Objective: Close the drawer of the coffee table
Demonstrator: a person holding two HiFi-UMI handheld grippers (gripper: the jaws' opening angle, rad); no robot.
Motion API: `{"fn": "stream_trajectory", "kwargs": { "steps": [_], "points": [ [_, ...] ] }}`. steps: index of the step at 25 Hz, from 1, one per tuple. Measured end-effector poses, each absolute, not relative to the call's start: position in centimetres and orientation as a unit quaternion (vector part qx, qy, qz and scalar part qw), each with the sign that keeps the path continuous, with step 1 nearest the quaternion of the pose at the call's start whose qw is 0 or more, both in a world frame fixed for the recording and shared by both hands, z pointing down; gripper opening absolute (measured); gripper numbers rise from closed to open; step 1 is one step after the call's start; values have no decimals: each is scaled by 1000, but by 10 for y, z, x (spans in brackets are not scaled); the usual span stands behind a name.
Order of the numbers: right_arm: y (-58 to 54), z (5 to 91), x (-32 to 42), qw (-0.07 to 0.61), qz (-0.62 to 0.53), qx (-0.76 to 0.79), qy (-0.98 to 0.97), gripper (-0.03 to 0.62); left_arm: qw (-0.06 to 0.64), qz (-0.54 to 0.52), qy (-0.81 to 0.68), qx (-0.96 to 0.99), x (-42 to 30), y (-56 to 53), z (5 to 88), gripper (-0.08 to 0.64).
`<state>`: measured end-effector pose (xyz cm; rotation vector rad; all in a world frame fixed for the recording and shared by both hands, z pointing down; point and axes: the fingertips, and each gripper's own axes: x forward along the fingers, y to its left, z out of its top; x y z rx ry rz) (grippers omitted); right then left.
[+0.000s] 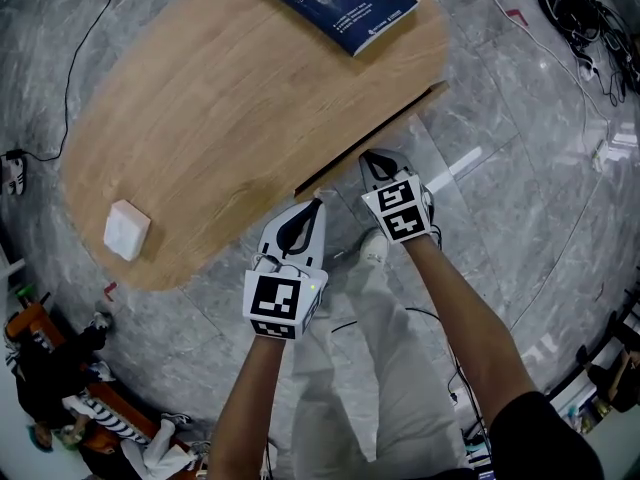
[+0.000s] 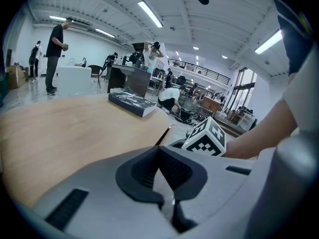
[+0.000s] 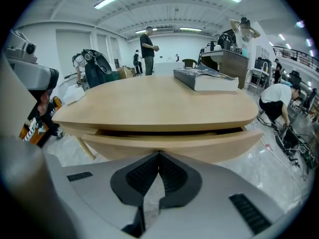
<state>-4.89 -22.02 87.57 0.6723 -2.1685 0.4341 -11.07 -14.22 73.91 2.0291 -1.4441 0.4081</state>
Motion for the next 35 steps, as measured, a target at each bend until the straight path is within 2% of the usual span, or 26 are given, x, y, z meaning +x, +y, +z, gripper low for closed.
{"fn": "stream_trajectory", "kwargs": {
  "steps": [35],
  "points": [
    [-243, 873, -76, 387, 172, 278, -862, 12, 320, 148, -559, 751, -132, -135, 751, -2]
  ]
}}
